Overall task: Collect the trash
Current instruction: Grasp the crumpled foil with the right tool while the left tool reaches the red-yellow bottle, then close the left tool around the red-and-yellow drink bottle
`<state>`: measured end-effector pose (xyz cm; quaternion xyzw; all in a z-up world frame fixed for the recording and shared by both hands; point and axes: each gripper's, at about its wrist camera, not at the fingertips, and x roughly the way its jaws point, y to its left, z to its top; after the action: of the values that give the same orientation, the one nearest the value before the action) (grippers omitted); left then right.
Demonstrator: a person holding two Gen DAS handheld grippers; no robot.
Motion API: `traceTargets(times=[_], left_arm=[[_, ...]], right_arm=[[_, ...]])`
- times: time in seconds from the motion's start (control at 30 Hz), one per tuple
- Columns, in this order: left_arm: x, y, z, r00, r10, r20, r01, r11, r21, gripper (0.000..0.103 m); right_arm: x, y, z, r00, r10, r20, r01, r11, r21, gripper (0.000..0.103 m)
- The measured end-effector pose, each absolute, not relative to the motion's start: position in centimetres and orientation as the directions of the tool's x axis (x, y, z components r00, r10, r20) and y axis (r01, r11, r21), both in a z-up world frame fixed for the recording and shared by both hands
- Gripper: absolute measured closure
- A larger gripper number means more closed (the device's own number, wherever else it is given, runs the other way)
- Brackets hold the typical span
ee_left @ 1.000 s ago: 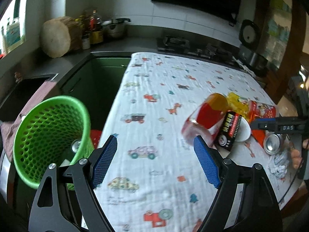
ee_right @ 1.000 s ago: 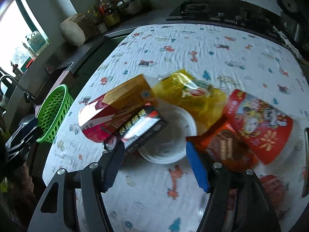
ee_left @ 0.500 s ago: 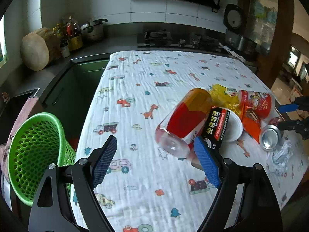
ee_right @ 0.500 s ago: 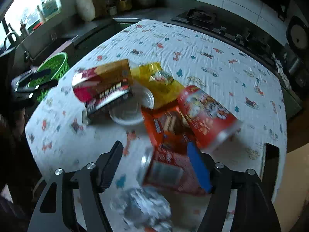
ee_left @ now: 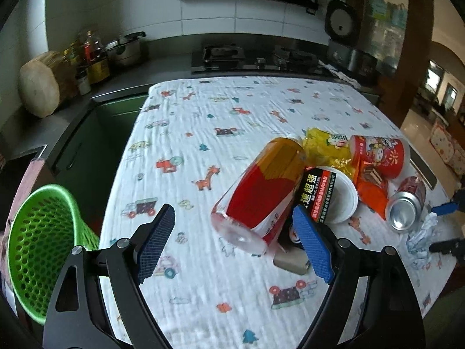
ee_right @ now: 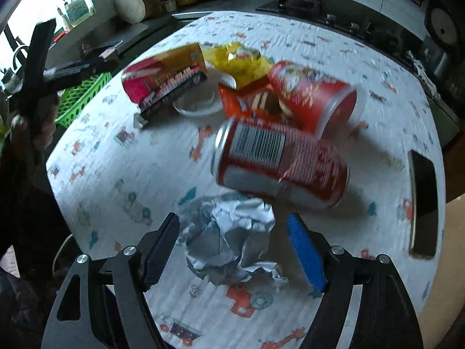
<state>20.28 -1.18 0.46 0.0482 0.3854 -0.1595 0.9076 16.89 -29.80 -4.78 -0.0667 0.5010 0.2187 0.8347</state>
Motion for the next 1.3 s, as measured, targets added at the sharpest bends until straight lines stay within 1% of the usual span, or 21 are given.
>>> traceTargets(times=[0.13, 0.33, 0.4, 0.53, 0.6, 0.63, 0.7, 0.77, 0.87, 1.13, 1.3], left_arm=[[21.2, -2.3, -0.2, 0.639, -0.26, -0.724, 0.356, 0.934, -0.021, 0.021], [22.8, -3.6, -1.3, 0.611, -0.277, -0.741, 0.398, 0.917, -0.015, 0.025], [23.4, -4.1, -1.7, 0.602, -0.279, -0.748, 0.414, 0.91, -0.006, 0.025], [24.6, -4.7, -2.7, 0.58, -0.277, -0.766, 0.427, 0.904, -0.003, 0.028], [25.1, -4.8, -3.0, 0.565, -0.294, -0.771, 0.435, 0.9, -0.024, 0.027], [25.3, -4.9, -3.1, 0.558, -0.301, -0.773, 0.441, 0.897, -0.031, 0.027], [25.5, -5.3, -3.3, 0.556, -0.305, -0.773, 0.449, 0.893, -0.029, 0.027], [25.8, -5.6, -3.5, 0.552, -0.305, -0.776, 0.458, 0.889, -0.024, 0.027], [26.0, -5.8, -3.6, 0.551, -0.31, -0.775, 0.465, 0.885, -0.022, 0.028], [25.4, -5.7, -3.6, 0.566, -0.312, -0.763, 0.457, 0.889, -0.024, 0.032], [24.2, -4.3, -2.9, 0.576, -0.32, -0.752, 0.435, 0.899, -0.049, 0.035]], right_arm=[[17.1, -30.0, -6.5, 0.391, 0.303, -0.869, -0.417, 0.9, 0.127, 0.029], [17.6, -29.9, -7.9, 0.356, 0.345, -0.868, -0.418, 0.89, 0.183, 0.037], [17.7, -29.6, -8.2, 0.345, 0.361, -0.866, -0.429, 0.881, 0.197, 0.037], [17.7, -28.8, -8.9, 0.318, 0.394, -0.862, -0.45, 0.863, 0.229, 0.044], [17.7, -28.5, -9.0, 0.319, 0.4, -0.859, -0.457, 0.859, 0.231, 0.045], [17.7, -28.5, -9.0, 0.318, 0.404, -0.858, -0.459, 0.857, 0.233, 0.049], [17.7, -28.2, -9.0, 0.312, 0.414, -0.855, -0.465, 0.851, 0.243, 0.052], [17.5, -27.9, -9.0, 0.309, 0.419, -0.854, -0.475, 0.846, 0.243, 0.058], [17.4, -27.6, -8.9, 0.31, 0.423, -0.851, -0.485, 0.841, 0.241, 0.062], [17.1, -26.5, -8.4, 0.319, 0.447, -0.836, -0.499, 0.829, 0.252, 0.065], [16.7, -25.3, -7.6, 0.326, 0.467, -0.822, -0.521, 0.814, 0.256, 0.065]])
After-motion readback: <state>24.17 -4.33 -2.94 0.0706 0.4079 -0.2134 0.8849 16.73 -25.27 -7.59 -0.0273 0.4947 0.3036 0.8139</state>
